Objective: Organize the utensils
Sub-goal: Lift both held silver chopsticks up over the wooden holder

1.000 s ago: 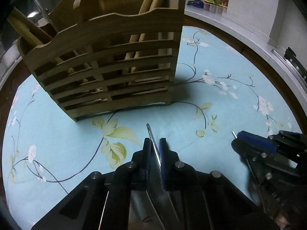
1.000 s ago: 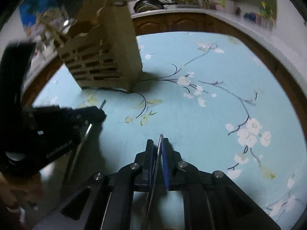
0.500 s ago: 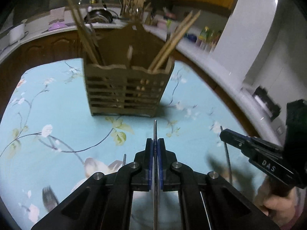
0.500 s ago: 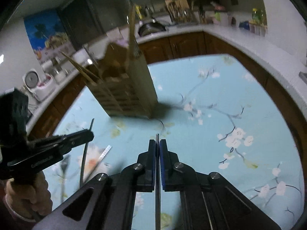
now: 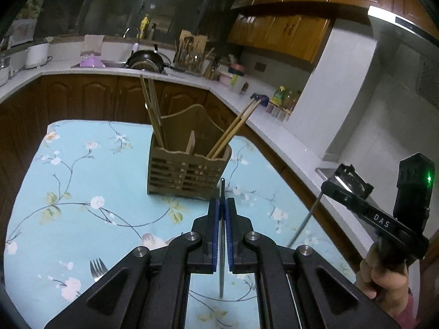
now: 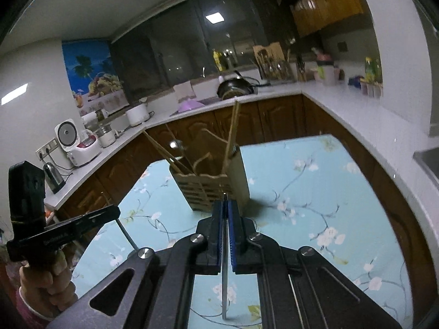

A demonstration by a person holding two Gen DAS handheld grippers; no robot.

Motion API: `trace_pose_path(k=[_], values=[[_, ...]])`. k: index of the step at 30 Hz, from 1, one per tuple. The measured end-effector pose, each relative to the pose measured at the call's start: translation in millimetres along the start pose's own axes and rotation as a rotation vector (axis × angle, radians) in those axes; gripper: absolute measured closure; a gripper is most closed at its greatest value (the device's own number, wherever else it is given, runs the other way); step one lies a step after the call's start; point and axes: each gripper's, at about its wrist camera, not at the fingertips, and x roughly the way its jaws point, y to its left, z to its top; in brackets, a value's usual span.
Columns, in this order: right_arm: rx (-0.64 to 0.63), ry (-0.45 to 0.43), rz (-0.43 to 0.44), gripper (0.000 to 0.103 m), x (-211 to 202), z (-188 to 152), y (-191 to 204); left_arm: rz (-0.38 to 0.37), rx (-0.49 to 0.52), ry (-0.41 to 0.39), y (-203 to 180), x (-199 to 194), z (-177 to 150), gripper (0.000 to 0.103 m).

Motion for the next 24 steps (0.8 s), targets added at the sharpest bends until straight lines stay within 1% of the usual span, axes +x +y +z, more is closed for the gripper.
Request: trace_pose_path(k=[2,3,7,15,24], values=[[-0.002,-0.006,0.001,0.099,-1,1,3,0.002,0.0,-0.011,4,-5,-2,0.1],[-0.002,-0.007,0.003,0.099,0,1,3,0.003,0.0,-0.012,4,-21,-1,0.1],[0.0,-0.011,0.006,0.099,0,2,4,0.006,-0.006,-0.015,9,-30,-1,0.1],[0.003,-0.02,0.007,0.099,1,5,7,0.015,-0.013,-0.026,12,-41,3,0.101],[0.017,-0.046,0.016,0.099,5,15,6,0.02,-0.023,-0.063,20,-45,14,0.1]])
